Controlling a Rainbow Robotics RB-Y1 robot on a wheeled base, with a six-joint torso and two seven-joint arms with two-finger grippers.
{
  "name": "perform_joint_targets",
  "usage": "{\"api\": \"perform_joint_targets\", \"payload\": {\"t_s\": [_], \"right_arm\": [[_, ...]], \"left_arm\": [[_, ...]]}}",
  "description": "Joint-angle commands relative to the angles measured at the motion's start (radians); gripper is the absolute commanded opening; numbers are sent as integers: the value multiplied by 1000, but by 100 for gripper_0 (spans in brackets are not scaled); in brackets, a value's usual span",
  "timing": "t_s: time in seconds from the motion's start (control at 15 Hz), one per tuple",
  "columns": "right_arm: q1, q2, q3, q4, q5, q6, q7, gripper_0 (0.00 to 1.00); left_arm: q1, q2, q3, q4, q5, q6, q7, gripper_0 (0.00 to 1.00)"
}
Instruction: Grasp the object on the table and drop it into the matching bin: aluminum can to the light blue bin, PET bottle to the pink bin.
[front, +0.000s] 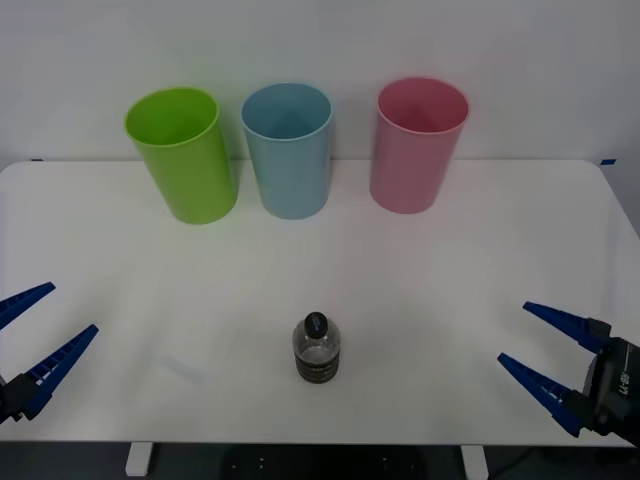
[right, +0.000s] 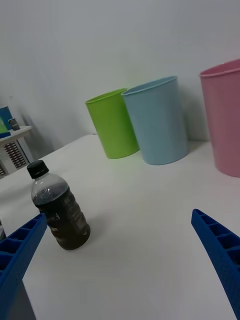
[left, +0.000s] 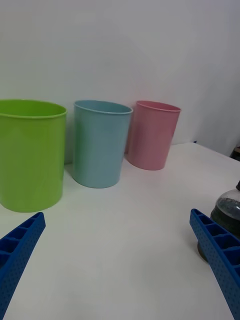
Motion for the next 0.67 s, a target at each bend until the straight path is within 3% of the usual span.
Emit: {"api": "perform_joint_targets", "payload": {"t_s": [0.07, 0.4, 0.67], "right_arm": [[-36, -13, 49, 42, 4, 1, 17, 100], [-73, -1, 97, 60, 73, 4, 70, 100], [-88, -5, 180, 60, 79, 48, 218, 100]], "left_arm": [[0, 0, 0, 0, 0, 0, 0, 100], [0, 0, 0, 0, 0, 0, 0, 100], [0, 0, 0, 0, 0, 0, 0, 100]]}}
